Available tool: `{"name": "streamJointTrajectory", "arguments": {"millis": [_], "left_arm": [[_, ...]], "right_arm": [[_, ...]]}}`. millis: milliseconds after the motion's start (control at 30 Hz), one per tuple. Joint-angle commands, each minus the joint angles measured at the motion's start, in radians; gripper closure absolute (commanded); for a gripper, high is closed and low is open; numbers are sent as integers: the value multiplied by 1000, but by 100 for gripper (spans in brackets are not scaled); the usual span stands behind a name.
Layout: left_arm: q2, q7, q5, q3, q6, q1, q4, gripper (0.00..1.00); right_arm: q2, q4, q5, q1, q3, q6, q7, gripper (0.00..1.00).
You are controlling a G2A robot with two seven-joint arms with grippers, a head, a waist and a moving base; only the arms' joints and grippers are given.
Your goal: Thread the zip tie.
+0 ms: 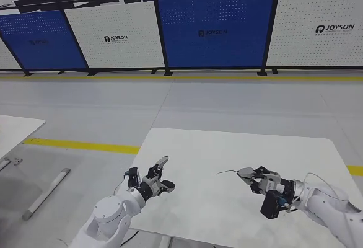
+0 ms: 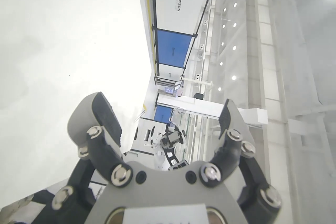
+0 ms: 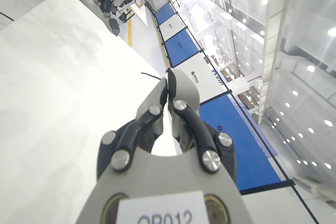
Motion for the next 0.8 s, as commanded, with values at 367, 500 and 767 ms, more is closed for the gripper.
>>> {"name": "streamJointTrajectory", "arguments": {"millis": [367, 500, 767], "left_arm": [[42, -353, -65, 3, 0, 25, 15, 0], [50, -199, -135, 60, 0, 0, -7, 0], [50, -199, -135, 60, 0, 0, -7, 0]], "right_arm": [[0, 0, 0, 0, 0, 0, 0, 100], [0, 0, 0, 0, 0, 0, 0, 100], [0, 0, 0, -2, 1, 2, 5, 100]]}}
